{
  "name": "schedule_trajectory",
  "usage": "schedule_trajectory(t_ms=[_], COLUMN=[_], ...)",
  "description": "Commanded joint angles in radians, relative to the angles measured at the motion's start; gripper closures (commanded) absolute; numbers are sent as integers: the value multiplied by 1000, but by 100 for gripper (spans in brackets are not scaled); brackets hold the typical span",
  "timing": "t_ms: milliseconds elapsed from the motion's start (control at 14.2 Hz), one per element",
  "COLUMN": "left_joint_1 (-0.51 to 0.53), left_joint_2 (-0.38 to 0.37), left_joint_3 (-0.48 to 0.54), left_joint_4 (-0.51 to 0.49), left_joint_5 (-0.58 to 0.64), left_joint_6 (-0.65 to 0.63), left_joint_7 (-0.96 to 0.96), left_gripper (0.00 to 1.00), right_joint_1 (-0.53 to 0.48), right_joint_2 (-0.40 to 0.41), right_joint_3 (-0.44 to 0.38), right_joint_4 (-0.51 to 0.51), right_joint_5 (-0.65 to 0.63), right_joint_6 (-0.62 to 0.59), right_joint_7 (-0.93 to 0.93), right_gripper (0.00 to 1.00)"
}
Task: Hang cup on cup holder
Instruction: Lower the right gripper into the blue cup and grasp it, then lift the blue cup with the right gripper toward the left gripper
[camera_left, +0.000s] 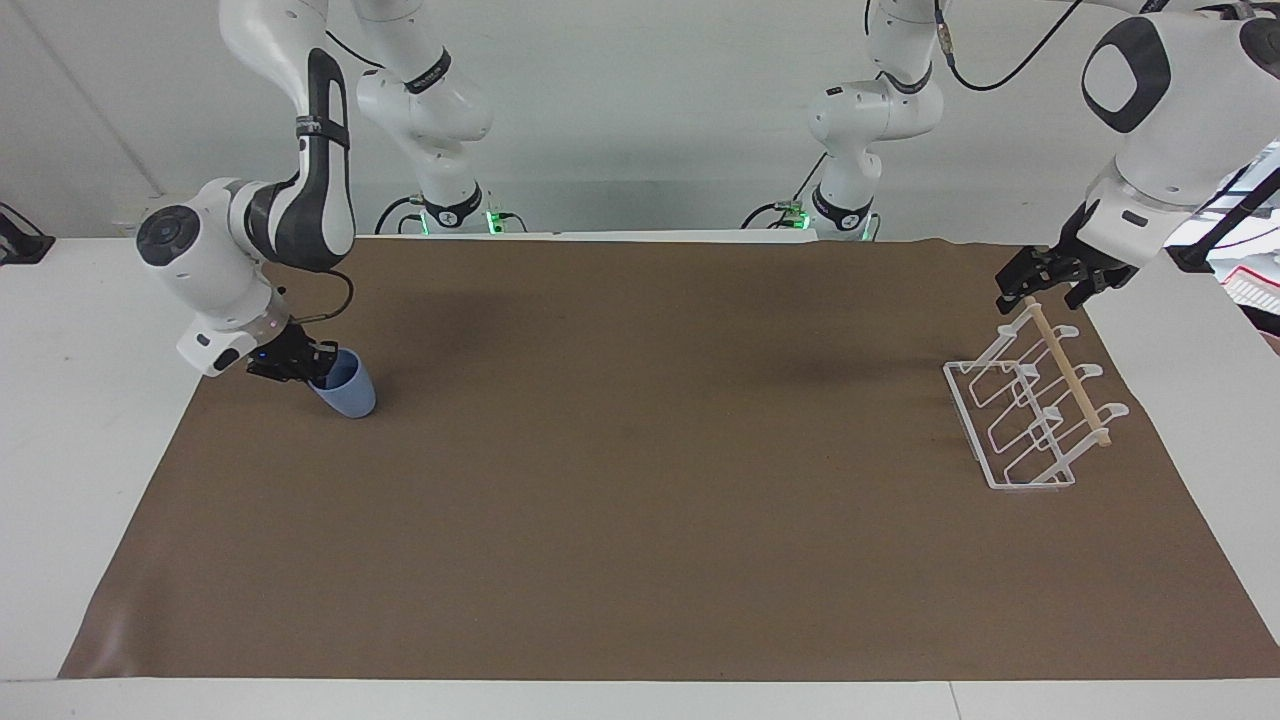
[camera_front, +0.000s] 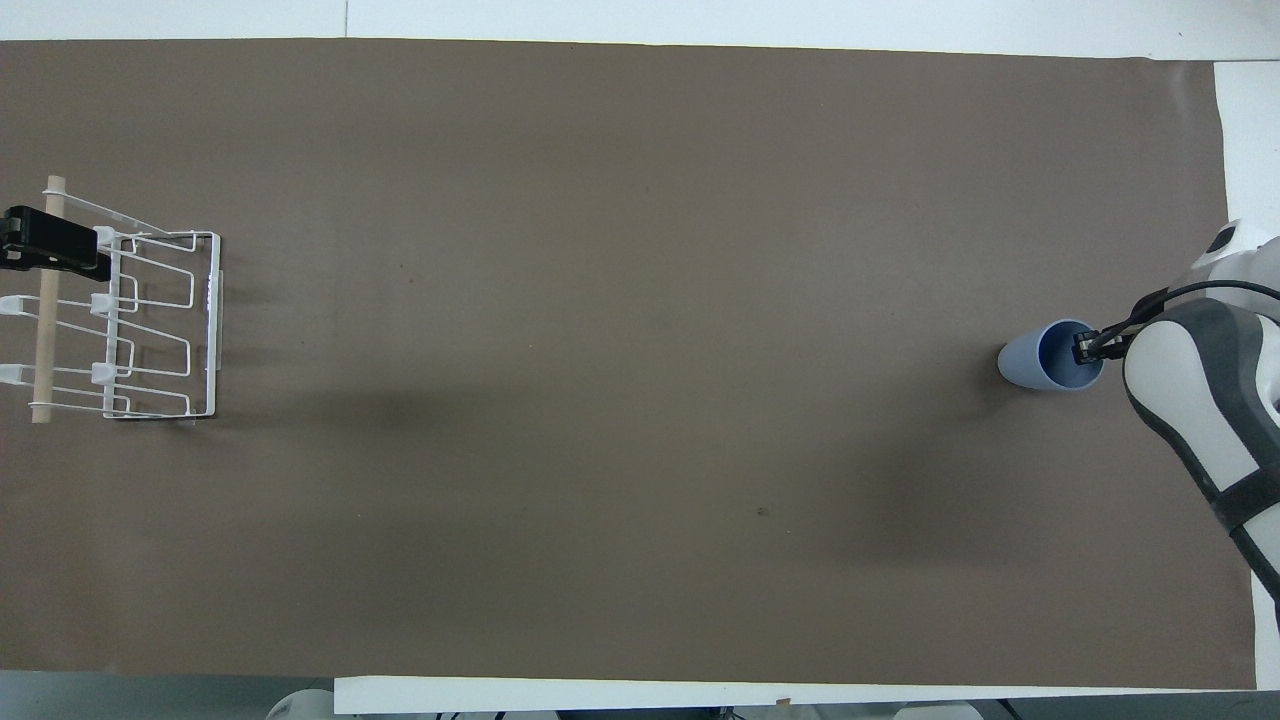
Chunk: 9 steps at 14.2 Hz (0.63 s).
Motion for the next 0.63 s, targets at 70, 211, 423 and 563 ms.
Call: schedule_trajectory(t_ms=[70,211,423,563], left_joint_1=[11,11,11,11], left_joint_2=[-5,-5,-5,-5], left_joint_3=[-6,-6,-6,-6], left_joint_4=[1,1,1,1], left_joint_5=[16,16,16,16], left_joint_6=[2,3,3,3], left_joint_7=[15,15,15,15], left_gripper=[0,0,0,0], right_joint_1=[-6,-7,-4,-2], right_joint_2=[4,-8,-16,-18], right_joint_3=[14,63,93,145], right_joint_4=[100,200,291,283], right_joint_5=[12,64,320,458], right_joint_6=[-124,-290,-438,-451], right_joint_7=[7,2,13,35], right_gripper=[100,100,100,100])
